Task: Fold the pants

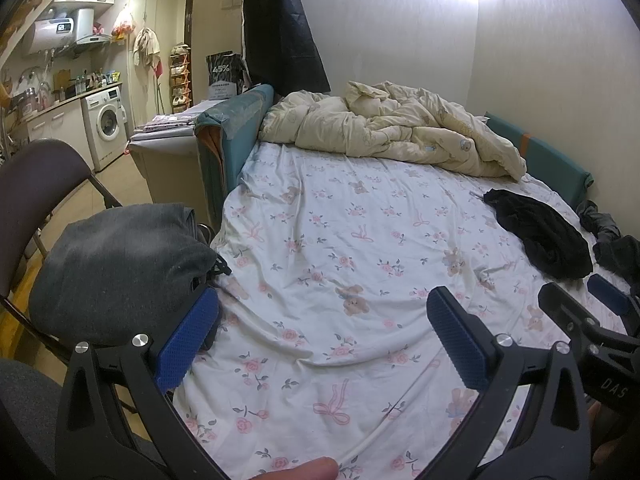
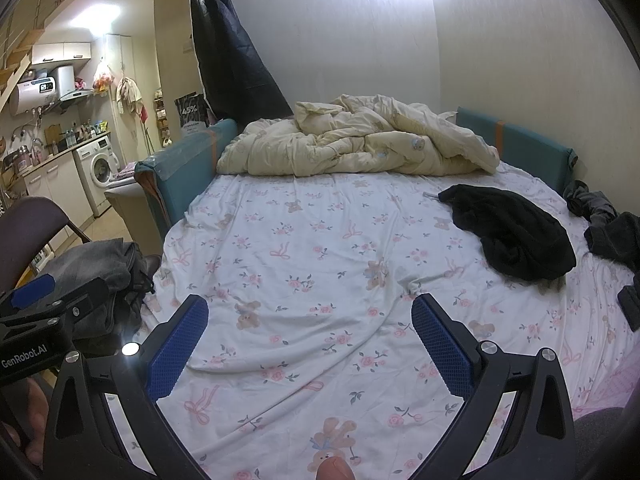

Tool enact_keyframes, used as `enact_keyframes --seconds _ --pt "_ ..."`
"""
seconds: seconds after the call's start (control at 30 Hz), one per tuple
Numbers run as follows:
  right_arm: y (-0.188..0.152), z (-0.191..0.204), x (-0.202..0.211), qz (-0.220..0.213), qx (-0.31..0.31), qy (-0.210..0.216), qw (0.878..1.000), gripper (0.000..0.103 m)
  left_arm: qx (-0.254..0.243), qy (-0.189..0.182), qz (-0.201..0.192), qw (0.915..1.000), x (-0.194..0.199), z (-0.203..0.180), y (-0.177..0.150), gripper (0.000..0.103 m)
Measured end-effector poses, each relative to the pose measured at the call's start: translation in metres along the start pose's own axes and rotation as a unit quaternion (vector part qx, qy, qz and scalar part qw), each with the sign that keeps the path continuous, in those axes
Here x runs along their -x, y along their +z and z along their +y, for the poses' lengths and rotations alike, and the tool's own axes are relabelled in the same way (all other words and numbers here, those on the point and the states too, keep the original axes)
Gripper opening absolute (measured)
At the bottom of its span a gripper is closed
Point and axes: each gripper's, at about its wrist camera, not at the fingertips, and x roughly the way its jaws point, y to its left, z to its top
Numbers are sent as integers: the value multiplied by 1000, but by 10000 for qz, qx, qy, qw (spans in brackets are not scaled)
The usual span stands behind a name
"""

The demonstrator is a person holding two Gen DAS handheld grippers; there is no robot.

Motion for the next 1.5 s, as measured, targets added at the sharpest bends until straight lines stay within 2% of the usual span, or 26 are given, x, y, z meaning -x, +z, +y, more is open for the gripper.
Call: enact_keyframes --seconds 1.3,1.5 --pt "4 -2 0 -10 -27 23 10000 103 27 11 -4 10000 1 1 2 103" --pt "5 -2 0 -17 -16 39 10000 103 58 36 133 9999 -4 0 4 103"
